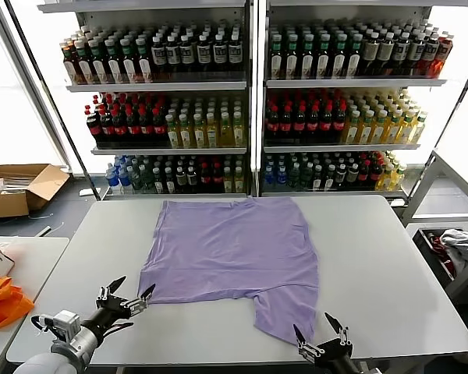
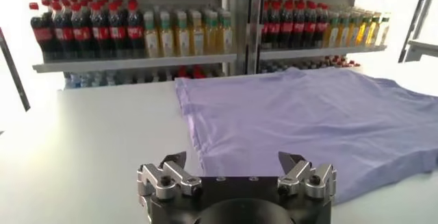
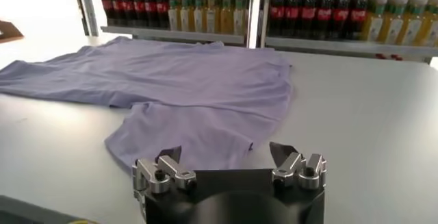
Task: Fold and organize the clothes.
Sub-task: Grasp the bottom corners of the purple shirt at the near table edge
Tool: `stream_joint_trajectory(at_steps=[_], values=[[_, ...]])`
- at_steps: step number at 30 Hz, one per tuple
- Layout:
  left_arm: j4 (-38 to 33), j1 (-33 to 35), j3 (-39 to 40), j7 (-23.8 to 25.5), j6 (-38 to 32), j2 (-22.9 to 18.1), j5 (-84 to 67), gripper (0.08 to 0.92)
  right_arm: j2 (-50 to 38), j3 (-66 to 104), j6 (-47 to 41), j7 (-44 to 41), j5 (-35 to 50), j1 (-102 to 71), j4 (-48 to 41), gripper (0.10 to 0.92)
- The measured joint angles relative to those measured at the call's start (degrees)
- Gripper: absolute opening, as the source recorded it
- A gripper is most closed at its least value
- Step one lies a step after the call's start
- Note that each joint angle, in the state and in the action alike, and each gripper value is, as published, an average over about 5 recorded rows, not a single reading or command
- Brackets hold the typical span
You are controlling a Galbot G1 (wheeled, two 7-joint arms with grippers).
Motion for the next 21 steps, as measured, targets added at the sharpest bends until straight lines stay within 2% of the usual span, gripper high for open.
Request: stream_joint_trajectory(at_steps=[5,9,21], values=[[0.28,0.47,0.67,-1.61,1.04,-0.13,0.12,0.823,-0.08,-0.72,-0.09,0.6,-0.35,-0.58,-0.42,0.775],[0.64,0.44,1.23,-2.61,1.59,-0.13,0.2,0.807,-0.14,-1.0,-0.14,0.92,-0.37,-0.94,-0.78,0.664],[2.22,0.15,3.17,-3.17,2.2,-0.27,0.63,0.481,0.41,-1.93,0.41,0.53,-0.11,-1.02,-1.05,0.309]])
